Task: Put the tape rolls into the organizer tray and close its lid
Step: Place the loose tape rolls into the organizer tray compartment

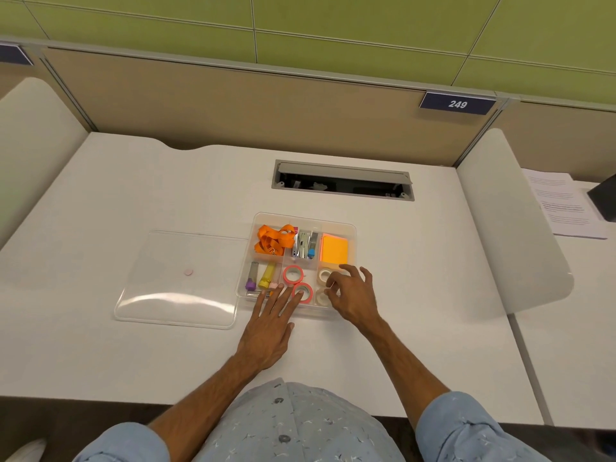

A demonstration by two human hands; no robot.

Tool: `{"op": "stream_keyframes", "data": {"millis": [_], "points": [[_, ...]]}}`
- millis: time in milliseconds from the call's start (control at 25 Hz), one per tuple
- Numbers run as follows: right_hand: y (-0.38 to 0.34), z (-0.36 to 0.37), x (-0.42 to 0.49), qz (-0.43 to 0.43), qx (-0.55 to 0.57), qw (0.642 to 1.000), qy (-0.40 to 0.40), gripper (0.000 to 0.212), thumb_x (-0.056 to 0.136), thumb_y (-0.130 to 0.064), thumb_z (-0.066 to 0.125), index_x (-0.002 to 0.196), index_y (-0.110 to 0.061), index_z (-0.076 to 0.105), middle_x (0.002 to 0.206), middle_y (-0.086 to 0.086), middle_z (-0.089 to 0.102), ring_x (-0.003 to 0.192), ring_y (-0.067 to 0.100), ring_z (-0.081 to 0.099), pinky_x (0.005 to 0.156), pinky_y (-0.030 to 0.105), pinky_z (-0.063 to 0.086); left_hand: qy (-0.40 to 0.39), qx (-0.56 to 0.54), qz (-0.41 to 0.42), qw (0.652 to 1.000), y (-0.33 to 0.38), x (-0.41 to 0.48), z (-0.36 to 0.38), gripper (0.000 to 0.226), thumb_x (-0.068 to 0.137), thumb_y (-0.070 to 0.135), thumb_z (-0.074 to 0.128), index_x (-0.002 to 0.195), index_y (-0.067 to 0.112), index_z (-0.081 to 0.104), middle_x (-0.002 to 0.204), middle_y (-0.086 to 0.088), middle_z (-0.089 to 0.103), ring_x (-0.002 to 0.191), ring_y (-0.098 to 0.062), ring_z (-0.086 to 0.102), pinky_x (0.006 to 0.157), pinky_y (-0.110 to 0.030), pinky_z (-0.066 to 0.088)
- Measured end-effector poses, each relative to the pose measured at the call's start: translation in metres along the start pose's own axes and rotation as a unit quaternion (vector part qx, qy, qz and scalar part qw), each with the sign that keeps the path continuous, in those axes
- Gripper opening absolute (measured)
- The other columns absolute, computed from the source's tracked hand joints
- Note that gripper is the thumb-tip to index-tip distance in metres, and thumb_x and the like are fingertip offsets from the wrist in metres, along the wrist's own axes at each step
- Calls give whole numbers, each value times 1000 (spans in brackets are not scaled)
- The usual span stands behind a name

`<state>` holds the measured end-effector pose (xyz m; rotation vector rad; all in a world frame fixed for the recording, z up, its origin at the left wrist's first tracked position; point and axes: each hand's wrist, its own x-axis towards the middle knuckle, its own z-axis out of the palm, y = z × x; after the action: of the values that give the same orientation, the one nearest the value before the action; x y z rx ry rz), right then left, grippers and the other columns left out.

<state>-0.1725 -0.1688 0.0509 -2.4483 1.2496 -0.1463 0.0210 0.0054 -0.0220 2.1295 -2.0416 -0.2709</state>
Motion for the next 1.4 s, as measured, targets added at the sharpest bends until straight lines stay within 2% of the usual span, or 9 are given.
{"op": "stream_keyframes", "data": {"millis": [160,400,520,640,760,920,1120,1280,1400], "points": [[4,3,0,-26,-74,997,26,8,92,-28,75,96,-23,80,114,0,78,143,28,50,120,60,28,-4,1,2,1000,0,0,1,67,110,51,26,171,23,26,179,-6,23,165,-33,20,131,-61,17],[3,9,-6,-35,-31,999,-9,24,85,-22,82,109,-21,82,126,5,77,149,31,44,126,63,17,-9,7,-3,1000,-1,-1,2,68,110,51,30,172,24,22,180,-5,19,166,-32,16,134,-53,-2],[9,6,-9,-30,-12,998,49,22,83,-15,79,104,-20,81,115,4,80,145,30,49,123,61,23,-11,5,-6,1000,0,-1,-1,67,111,50,27,173,25,20,180,-4,17,167,-30,14,134,-53,-2],[19,-2,-8,-10,-16,994,107,26,78,-8,76,101,-20,79,112,0,80,141,32,53,118,61,30,-11,1,-4,1000,2,-2,-2,67,112,52,14,172,23,21,180,-5,19,166,-30,15,134,-59,10],[28,-1,-5,-12,-79,994,75,30,81,-21,78,110,-24,76,123,-1,77,146,31,47,121,62,25,-12,-5,-3,1000,1,-2,-3,70,111,53,6,173,23,20,180,-5,18,167,-30,14,133,-61,14],[25,0,3,-27,-162,986,-9,53,78,-47,85,123,-21,73,137,6,71,153,34,38,125,67,14,-17,-6,-8,1000,2,-2,-4,67,111,50,20,173,24,19,180,-4,17,166,-31,14,132,-62,16],[20,-4,10,-27,-206,977,-42,46,82,-48,83,119,-22,75,135,4,72,157,32,31,127,65,1,-21,-9,-2,1000,2,-3,-6,67,111,49,22,173,23,20,180,-5,19,166,-32,16,131,-64,20],[23,-4,10,-36,-201,978,-44,42,82,-46,79,118,-23,76,135,4,72,157,29,30,128,63,2,-23,-12,-7,1000,2,-2,-4,70,111,54,8,172,23,23,179,-6,21,166,-32,17,130,-64,21],[23,-1,11,-41,-184,981,-38,45,82,-53,76,115,-23,78,139,5,69,156,30,33,128,65,6,-17,-11,-6,1000,3,-1,-3,72,111,55,6,172,22,24,179,-6,22,165,-33,19,130,-64,21]]}}
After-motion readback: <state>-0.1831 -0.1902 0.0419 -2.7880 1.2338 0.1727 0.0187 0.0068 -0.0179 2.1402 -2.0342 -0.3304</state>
